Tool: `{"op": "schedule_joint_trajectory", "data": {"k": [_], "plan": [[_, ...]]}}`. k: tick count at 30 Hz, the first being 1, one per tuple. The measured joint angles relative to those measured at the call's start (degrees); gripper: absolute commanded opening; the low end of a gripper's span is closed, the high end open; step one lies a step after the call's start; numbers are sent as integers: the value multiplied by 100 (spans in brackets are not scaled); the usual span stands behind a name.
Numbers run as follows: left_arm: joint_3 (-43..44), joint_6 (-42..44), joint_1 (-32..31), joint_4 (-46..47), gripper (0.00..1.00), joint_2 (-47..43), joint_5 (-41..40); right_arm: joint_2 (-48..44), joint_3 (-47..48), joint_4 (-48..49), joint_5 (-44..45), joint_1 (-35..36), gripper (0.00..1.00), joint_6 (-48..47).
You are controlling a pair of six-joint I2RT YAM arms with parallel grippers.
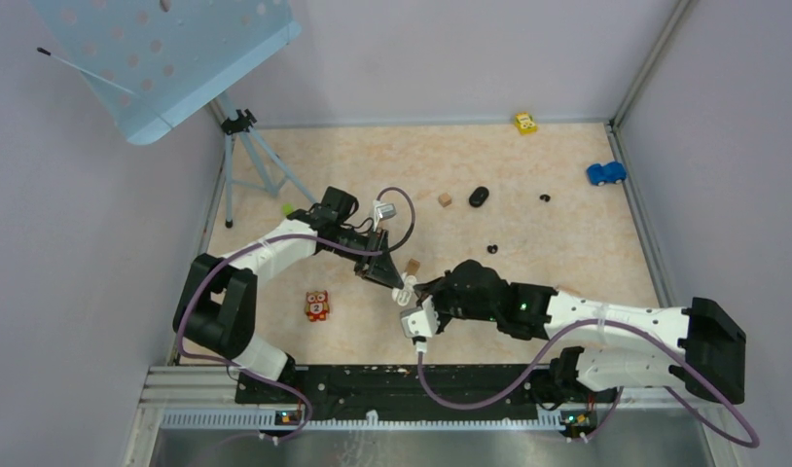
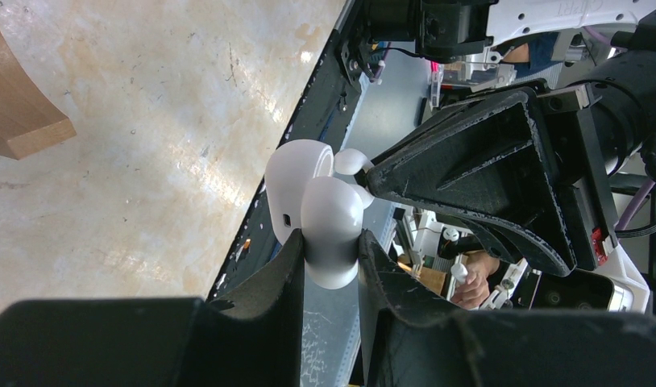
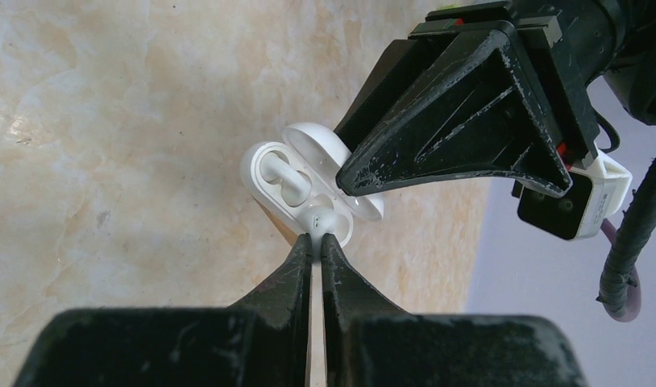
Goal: Insert the wireless bluetooth earbuds into the charging case
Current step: Insert the right earbud into the right side groove of the charging case.
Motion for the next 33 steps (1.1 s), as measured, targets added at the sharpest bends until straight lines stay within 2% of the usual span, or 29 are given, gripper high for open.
{"op": "schedule_joint_trajectory", "data": {"k": [33], "plan": [[96,326,-111,-356,0,-2,-184,240,149,-284,-59,120,0,-844]]}}
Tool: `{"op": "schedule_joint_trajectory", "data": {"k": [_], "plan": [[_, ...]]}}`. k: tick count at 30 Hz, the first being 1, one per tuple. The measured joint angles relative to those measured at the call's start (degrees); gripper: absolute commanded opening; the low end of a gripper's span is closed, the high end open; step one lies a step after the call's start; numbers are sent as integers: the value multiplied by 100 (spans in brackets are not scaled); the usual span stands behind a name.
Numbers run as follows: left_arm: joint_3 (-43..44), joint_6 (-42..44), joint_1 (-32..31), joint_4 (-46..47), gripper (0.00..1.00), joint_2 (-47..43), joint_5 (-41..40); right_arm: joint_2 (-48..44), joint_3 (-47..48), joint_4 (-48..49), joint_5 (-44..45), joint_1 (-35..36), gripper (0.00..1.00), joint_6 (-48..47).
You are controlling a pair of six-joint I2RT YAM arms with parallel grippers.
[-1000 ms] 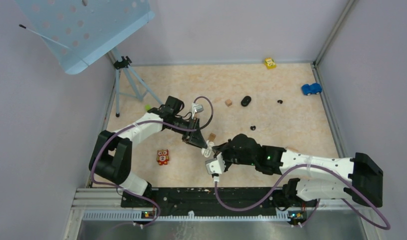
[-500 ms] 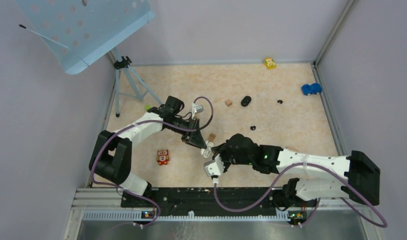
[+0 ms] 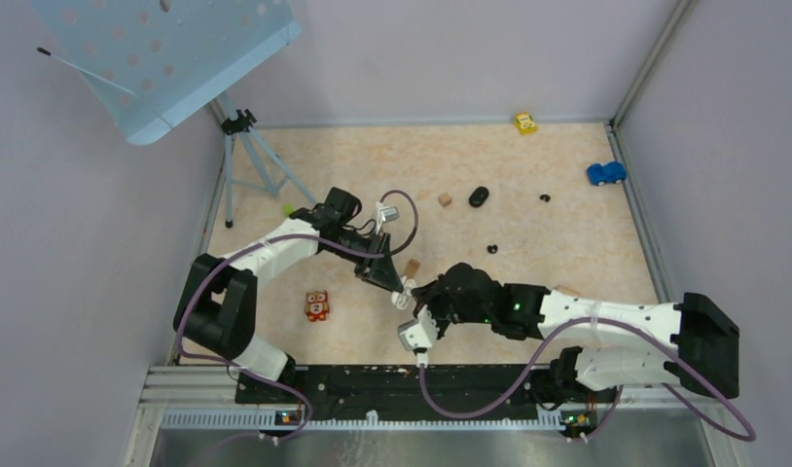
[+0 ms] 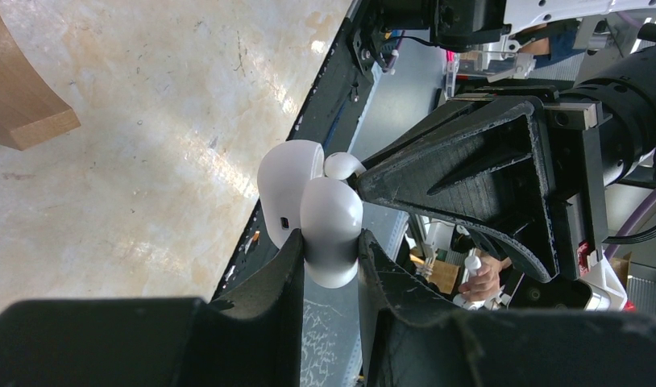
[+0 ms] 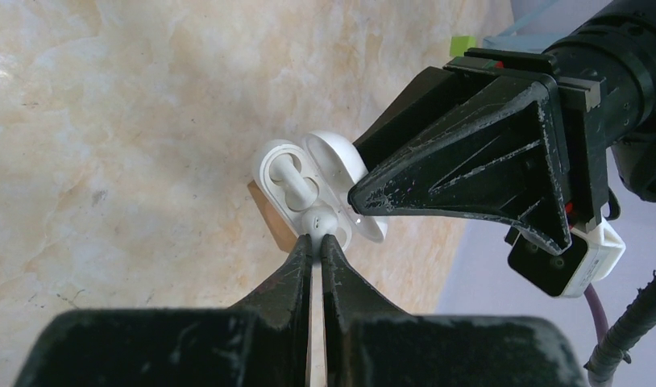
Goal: Insert the wireless bluetooth earbuds into the charging case
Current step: Insert the right earbud into the right side groove of the charging case.
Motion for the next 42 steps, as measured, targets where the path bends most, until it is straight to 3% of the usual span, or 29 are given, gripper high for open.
{"op": "schedule_joint_trajectory", "data": {"k": [22,35,38,42], "plan": [[144,157,-173,-111,0,0,-227,-4,-278,260,557,173,0,-566],[168,251,-323,-184,0,0,-337,-20,-356,251,461,173,0,-566],[175,254,-341,-236,0,0,-361,-26,-356,238,407,173,13,-527],[179,251,-352,-254,0,0,-354,-28,-361,234,398,173,24,-490]]}}
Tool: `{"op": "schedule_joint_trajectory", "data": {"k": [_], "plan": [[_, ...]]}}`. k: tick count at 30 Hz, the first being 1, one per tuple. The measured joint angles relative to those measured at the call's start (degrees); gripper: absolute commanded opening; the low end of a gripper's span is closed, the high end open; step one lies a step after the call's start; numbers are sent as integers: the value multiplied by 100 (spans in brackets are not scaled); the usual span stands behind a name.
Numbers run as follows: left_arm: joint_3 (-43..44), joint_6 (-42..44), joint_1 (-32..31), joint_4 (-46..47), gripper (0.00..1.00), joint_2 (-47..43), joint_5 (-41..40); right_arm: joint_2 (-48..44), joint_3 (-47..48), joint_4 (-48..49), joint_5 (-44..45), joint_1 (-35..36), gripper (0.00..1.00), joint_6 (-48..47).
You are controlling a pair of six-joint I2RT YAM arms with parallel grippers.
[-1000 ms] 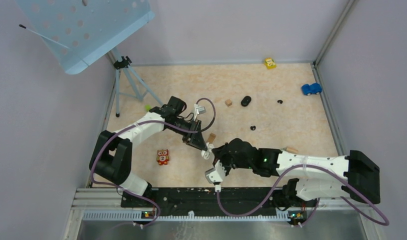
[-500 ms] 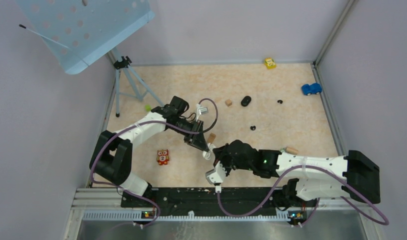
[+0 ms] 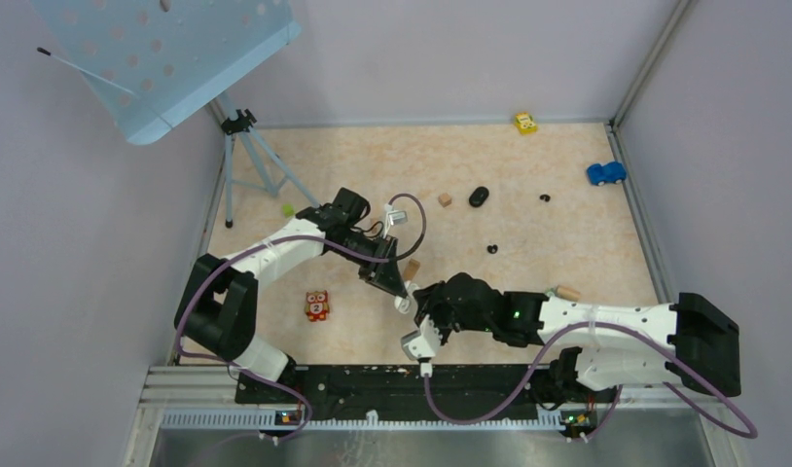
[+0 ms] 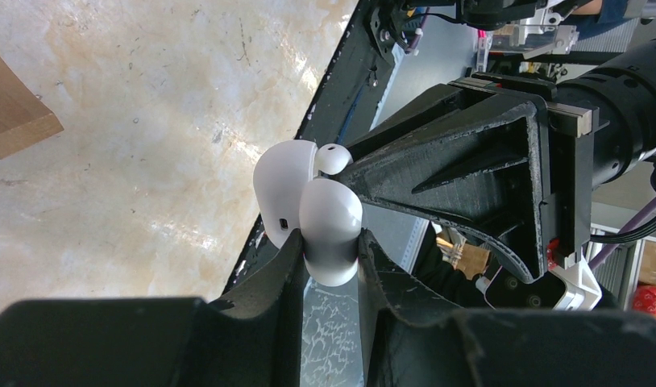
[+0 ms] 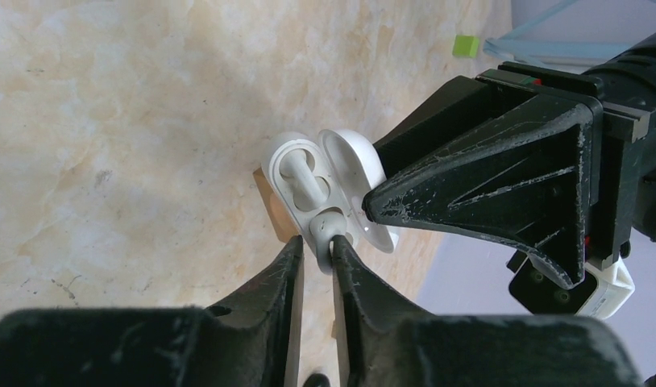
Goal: Insert the wireless bluetooth earbuds into the charging case
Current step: Insert the right earbud into the right side groove of the charging case.
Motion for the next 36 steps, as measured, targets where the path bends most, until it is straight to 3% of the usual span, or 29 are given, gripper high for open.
{"op": "schedule_joint_trajectory", "data": {"k": [8,11,23,36], "plan": [[46,-2,-39,-4,0,0,48,-11,-63,72,-15,0,37,0],[57,-2,-66,-7,0,0,114,-11,-74,133,-7,0,58,0],[74,-7,-74,-9,0,-2,214,-57,-142,212,28,4,62,306],[92,-2,-105,-94,0,37,334,-721,-177,518,243,4,65,1362]]}}
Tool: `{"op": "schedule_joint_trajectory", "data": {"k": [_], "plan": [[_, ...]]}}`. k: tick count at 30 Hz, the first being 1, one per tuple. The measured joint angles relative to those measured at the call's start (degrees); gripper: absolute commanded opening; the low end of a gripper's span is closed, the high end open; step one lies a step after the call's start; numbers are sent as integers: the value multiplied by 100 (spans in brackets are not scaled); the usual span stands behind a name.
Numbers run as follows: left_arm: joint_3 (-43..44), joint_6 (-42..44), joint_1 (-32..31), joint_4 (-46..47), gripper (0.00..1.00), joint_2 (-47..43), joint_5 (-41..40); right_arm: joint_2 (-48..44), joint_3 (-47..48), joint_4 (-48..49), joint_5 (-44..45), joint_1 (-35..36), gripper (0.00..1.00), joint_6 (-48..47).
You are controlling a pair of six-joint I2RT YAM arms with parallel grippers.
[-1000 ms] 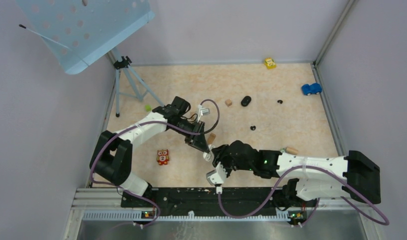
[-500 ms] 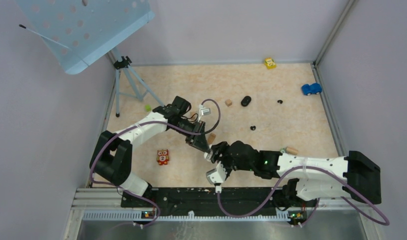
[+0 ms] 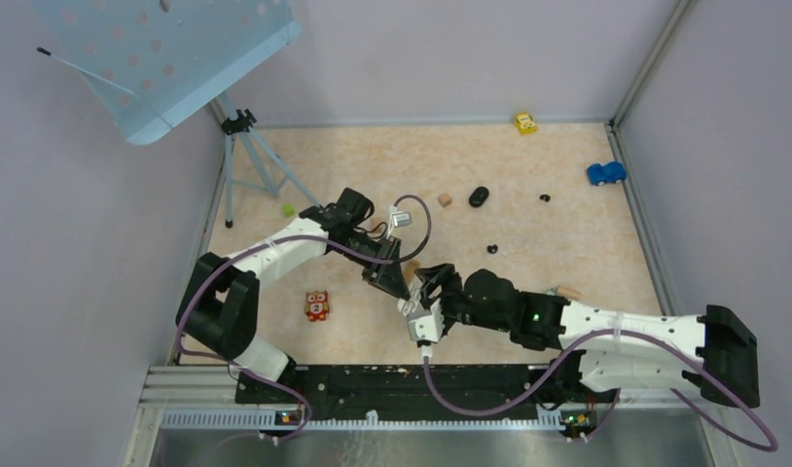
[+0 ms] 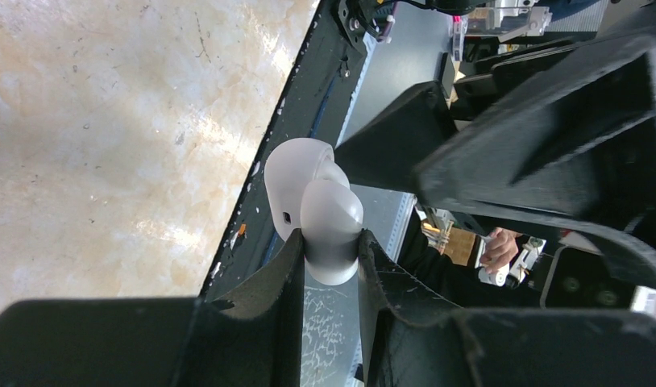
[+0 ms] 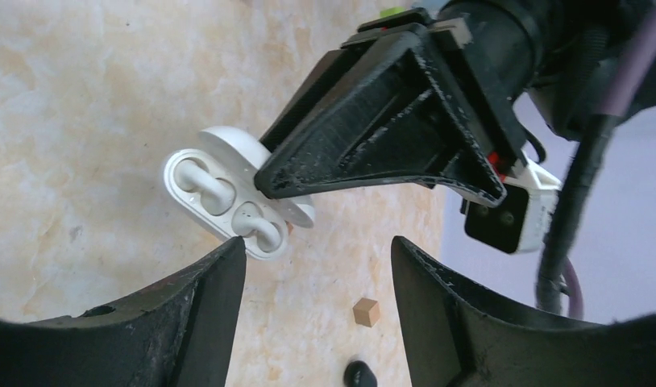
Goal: Insert the wireless bluetooth earbuds into the charging case
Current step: Insert the right earbud into the right side groove of the charging case, then place the charging case with the earbuds at the center of the board.
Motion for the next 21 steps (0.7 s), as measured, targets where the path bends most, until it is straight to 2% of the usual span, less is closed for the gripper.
{"op": "schedule_joint_trajectory", "data": {"k": [7,11,14,16,21], "plan": [[68,2,-2,-46,0,55,11,-330,2,83,205,0,68,688],[192,0,-2,-46,0,118,7,-616,-68,219,586,0,79,1311],[282,-35,0,-11,0,131,9,-863,-160,348,1027,-70,86,2122],[308,-155,0,164,0,129,22,-979,-122,297,1244,-354,86,3167],[308,-964,28,1283,0,129,133,-911,369,-2,1196,-2006,82,6223]]}}
